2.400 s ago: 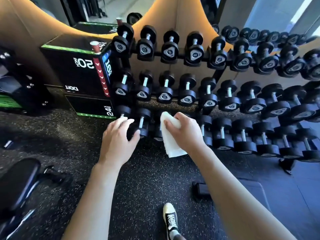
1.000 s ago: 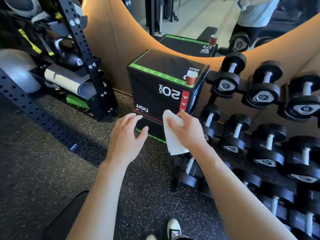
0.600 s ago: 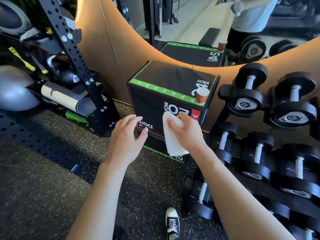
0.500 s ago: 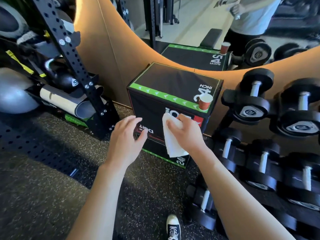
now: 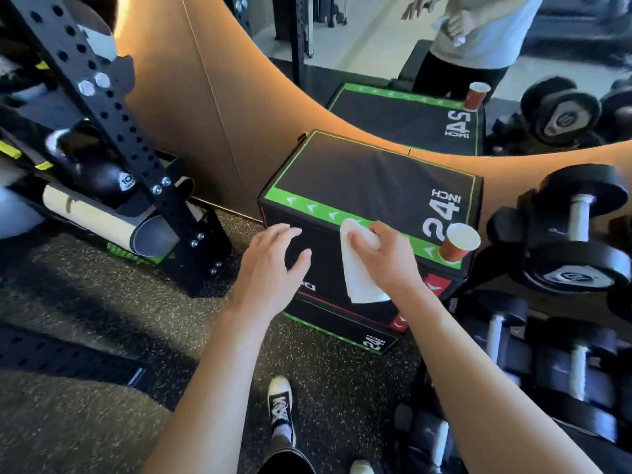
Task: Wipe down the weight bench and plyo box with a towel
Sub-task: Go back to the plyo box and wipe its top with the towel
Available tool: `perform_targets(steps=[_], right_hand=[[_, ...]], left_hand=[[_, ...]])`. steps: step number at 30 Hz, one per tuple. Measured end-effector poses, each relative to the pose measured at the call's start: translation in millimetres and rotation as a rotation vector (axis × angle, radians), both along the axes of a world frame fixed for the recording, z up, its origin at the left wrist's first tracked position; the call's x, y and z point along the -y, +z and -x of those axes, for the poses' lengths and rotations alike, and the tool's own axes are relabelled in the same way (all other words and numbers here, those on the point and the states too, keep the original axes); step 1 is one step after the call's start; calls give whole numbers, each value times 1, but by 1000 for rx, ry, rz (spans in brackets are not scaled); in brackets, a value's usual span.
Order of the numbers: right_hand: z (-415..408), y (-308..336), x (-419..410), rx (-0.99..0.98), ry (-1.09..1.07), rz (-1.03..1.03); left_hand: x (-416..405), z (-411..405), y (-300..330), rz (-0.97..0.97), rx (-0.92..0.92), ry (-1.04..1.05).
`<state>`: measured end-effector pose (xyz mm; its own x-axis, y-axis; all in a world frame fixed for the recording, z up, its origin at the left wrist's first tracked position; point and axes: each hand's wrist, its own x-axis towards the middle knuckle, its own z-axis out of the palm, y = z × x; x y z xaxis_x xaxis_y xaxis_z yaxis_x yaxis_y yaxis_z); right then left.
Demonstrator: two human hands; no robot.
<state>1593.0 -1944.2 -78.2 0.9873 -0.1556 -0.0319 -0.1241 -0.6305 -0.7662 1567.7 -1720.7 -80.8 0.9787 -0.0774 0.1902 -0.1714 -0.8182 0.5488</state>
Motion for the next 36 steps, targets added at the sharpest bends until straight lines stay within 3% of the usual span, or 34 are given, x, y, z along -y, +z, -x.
perform_targets(steps=[10,21,31,36], right_hand=[[-113,-8,-46,-103,-208,2],[-214,-40,-31,-179,-310,12],[-303,-99,2,-211,-293,107],[-324,-129,-1,-264,-275,21]], left_hand=[[-56,-169,-18,-8,-20,-190],[-22,-301,-64,-127,-29,-357],[7,-375,-104,-283,-104,-388],[27,-385,-124,-294,-204,-447]])
